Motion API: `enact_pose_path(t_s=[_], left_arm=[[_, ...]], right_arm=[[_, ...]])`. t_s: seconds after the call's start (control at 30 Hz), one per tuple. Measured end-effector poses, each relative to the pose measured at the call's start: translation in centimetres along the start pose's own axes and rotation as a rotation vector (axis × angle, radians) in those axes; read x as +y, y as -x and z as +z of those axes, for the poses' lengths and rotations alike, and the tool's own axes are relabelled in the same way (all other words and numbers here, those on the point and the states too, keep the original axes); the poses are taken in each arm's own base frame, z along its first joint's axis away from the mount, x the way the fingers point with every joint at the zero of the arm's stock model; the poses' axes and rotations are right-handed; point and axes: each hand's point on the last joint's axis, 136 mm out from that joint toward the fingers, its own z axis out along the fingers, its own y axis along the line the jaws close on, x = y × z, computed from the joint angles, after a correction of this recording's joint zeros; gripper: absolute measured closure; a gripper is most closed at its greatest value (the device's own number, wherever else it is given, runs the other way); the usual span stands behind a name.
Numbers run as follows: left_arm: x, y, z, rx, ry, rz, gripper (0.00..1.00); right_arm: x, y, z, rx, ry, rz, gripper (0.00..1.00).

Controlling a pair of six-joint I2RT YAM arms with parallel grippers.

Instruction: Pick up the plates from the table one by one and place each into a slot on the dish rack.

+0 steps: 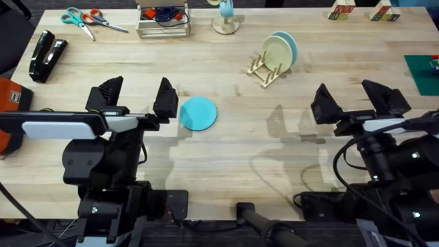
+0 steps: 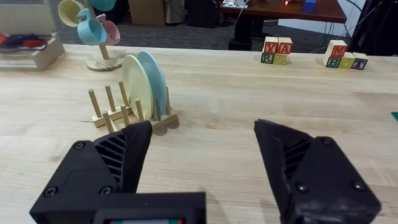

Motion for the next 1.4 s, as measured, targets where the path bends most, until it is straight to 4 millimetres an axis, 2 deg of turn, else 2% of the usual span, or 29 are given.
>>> enact_pose_path(t_s=[0.8, 1.03, 1.17, 1.4], left_arm=[[0.3, 0.0, 0.0, 0.001, 0.016, 0.0, 0.008], [0.7, -0.8, -0.4, 0.078, 0.04, -0.01, 0.008], [1.0, 0.7, -0.9, 0.135, 0.063, -0.053, 0.009], [1.0, 5.6, -0.4, 0.199, 0.068, -0.094, 0.01]], right_arm=[[-0.1, -0.1, 0.0, 0.008, -0.004, 0.0, 0.008], [-0.1, -0.3, -0.8, 0.097, -0.006, -0.005, 0.008], [-0.1, 1.4, -1.6, 0.152, -0.004, -0.006, 0.008], [0.0, 7.7, -1.7, 0.21, 0.003, -0.007, 0.007]])
